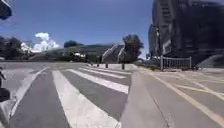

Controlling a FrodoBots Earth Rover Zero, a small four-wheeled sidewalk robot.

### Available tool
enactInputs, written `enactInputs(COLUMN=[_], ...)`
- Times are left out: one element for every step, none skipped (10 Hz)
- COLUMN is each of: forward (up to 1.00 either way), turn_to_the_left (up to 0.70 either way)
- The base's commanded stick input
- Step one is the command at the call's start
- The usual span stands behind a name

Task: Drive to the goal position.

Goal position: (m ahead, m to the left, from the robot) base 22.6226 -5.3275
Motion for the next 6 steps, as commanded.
enactInputs(forward=[0.7,0.7,0.7,0.7,0.7,0.7], turn_to_the_left=[0.0,0.0,0.0,0.0,0.0,0.0])
